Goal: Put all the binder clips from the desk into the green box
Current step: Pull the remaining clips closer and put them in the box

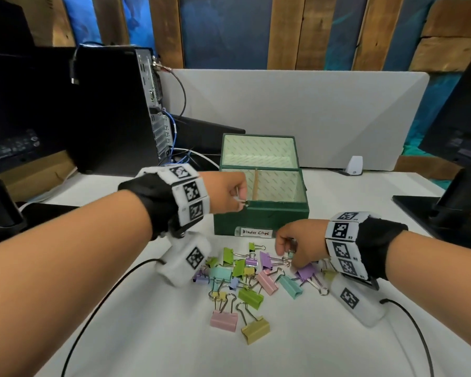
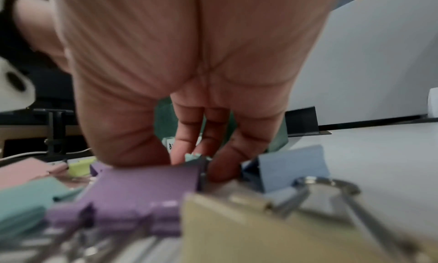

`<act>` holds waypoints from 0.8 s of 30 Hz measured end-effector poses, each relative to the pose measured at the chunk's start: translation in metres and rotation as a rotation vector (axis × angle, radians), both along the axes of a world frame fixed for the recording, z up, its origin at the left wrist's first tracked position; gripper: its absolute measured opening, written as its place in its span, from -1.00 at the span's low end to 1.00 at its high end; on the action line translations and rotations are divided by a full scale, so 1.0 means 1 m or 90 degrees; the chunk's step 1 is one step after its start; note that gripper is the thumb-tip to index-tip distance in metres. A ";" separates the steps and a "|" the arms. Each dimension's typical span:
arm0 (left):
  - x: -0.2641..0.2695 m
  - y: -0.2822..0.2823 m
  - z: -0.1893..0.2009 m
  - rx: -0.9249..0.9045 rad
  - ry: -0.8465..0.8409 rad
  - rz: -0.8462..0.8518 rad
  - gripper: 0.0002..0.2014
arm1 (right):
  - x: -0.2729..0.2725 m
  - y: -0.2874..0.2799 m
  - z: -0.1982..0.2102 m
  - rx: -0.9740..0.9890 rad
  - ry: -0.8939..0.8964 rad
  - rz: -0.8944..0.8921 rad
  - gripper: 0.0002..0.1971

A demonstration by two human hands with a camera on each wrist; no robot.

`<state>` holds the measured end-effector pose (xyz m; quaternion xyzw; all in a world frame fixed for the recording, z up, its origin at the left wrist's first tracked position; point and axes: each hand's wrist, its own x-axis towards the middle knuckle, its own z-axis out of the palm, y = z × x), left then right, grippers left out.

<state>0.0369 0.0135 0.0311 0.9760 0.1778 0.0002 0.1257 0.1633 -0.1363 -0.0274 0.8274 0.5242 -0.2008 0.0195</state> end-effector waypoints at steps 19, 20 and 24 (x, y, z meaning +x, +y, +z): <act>0.080 -0.020 -0.007 -0.096 -0.090 -0.031 -0.71 | -0.005 -0.002 0.006 -0.003 0.011 0.008 -0.68; 0.075 -0.020 -0.006 -0.092 -0.096 -0.041 -0.70 | -0.007 -0.002 0.006 -0.002 0.012 0.014 -0.66; 0.042 -0.016 0.005 -0.059 -0.124 -0.048 -0.76 | -0.011 -0.001 0.003 0.005 -0.006 0.040 -0.70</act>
